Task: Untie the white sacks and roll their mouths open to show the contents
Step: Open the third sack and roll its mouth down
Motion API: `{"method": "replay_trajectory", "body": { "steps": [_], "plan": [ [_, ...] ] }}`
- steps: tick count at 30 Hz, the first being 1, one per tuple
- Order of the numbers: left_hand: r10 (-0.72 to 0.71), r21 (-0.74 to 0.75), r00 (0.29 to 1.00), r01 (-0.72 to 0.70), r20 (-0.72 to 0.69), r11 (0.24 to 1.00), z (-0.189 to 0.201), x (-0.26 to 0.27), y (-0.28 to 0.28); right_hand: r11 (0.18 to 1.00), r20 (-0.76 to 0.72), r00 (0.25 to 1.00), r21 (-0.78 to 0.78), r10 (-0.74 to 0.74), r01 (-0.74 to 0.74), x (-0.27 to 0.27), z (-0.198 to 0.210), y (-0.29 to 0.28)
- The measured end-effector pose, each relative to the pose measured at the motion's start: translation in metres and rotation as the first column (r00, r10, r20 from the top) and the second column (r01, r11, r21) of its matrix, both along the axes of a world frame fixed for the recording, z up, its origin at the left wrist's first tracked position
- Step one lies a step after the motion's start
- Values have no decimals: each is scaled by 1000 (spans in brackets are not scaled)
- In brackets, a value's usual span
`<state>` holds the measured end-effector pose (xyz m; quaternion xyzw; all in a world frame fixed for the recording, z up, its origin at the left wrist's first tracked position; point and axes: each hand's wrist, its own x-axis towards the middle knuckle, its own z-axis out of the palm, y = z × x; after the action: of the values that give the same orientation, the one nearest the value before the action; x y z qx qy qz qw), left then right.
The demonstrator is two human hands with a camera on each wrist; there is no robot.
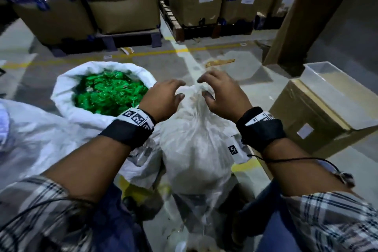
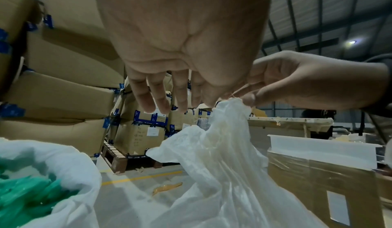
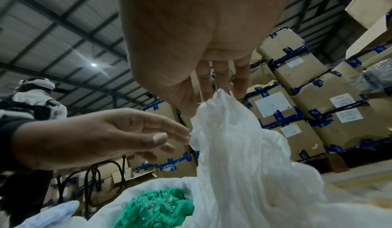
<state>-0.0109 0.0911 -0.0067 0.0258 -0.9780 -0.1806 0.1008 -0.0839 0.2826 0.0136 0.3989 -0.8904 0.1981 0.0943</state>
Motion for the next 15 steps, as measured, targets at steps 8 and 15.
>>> {"method": "replay_trajectory", "body": {
  "steps": [8, 15],
  "plan": [
    [-79, 7, 996, 78, 52, 997, -12, -21, 13, 973, -26, 994, 202, -109, 112, -14, -22, 2],
    [-162, -14, 985, 163, 55, 986, -20, -29, 13, 993, -203, 979, 114, -17, 41, -18, -19, 26]
  ]
}}
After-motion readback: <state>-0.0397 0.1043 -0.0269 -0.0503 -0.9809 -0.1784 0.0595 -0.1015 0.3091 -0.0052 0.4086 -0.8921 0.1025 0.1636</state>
